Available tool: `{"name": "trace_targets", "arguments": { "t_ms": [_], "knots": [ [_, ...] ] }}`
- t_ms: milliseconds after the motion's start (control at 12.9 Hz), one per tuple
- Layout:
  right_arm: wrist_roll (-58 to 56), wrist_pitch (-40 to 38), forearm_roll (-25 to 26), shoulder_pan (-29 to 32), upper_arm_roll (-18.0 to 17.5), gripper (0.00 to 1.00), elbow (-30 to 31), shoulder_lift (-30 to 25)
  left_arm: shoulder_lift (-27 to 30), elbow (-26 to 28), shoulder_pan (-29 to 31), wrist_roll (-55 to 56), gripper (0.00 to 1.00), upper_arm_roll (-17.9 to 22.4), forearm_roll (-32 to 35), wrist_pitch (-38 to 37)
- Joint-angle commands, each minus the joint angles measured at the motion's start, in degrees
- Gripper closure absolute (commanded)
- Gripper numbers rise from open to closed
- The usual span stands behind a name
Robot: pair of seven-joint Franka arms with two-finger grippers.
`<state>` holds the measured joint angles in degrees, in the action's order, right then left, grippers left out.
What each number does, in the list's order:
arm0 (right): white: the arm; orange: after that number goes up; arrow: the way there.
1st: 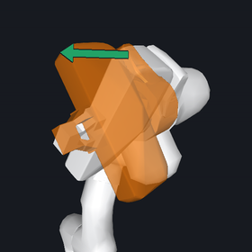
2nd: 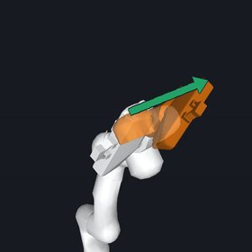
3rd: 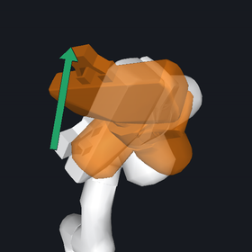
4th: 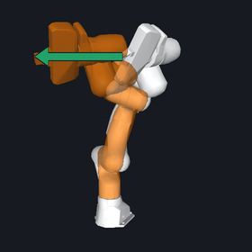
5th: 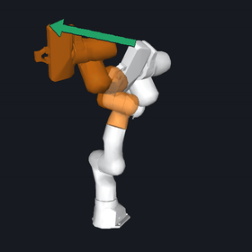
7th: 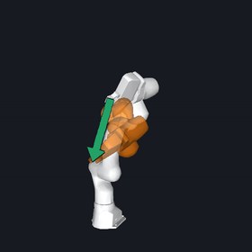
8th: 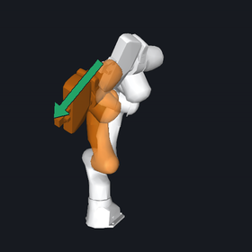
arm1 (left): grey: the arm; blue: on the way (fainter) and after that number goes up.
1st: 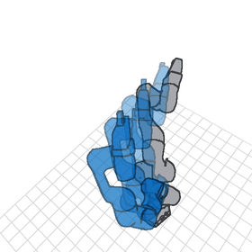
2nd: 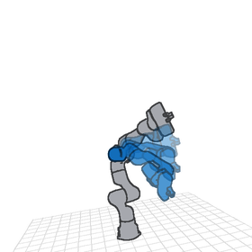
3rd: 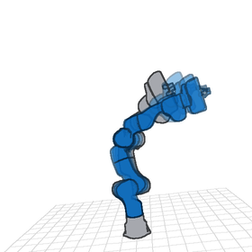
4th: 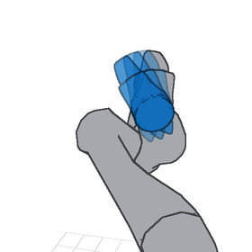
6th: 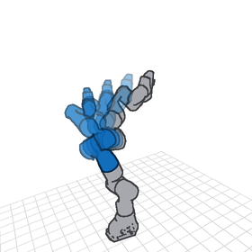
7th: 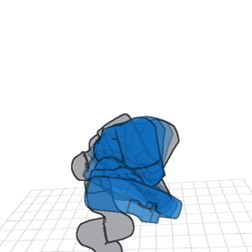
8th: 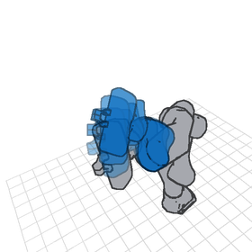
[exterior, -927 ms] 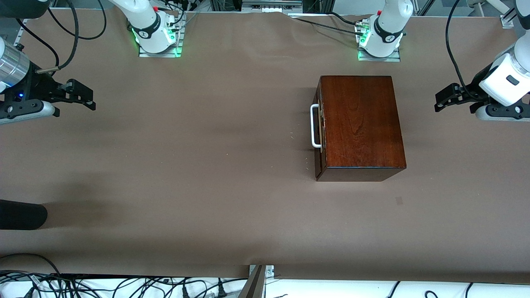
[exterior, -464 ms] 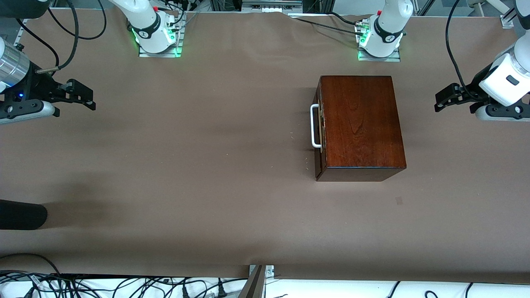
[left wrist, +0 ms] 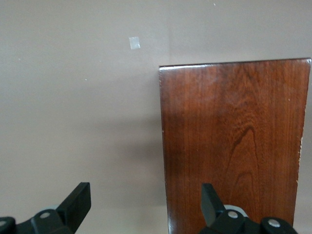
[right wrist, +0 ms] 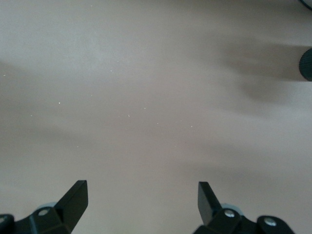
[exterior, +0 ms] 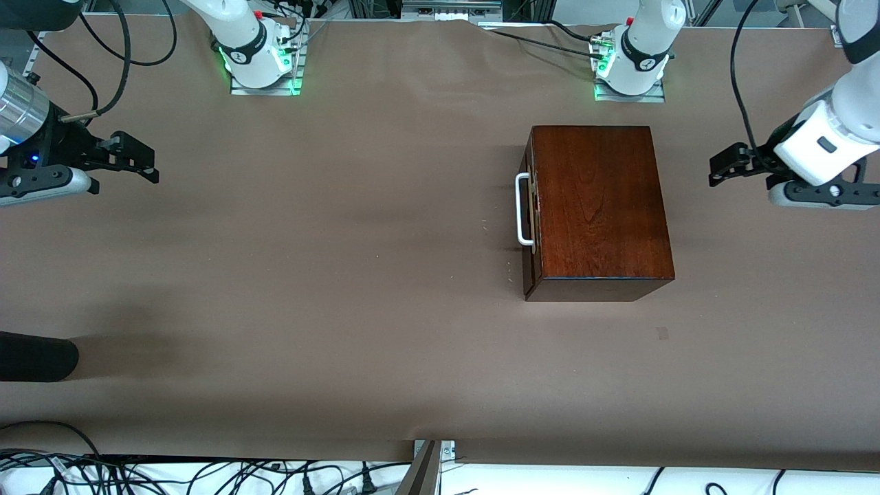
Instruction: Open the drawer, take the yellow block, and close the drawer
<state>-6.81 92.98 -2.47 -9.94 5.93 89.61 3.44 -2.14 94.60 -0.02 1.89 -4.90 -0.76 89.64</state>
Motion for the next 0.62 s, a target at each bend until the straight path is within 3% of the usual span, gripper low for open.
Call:
{"name": "trace_targets", "arguments": {
  "t_ms": [0,541],
  "knots": [
    [0.7,-0.8,0.9,0.5,-0.7,0.00,0.0,-0.7,-0.3,-1.0,0.2,0.8,0.00,-2.5,-1.1,-2.5],
    [0.7,-0.8,0.8,0.5,-0.7,0.00,0.0,-0.7,-2.2,-1.3,-4.5,0.8,0.00,-4.9,-1.3,-2.5]
  ]
}}
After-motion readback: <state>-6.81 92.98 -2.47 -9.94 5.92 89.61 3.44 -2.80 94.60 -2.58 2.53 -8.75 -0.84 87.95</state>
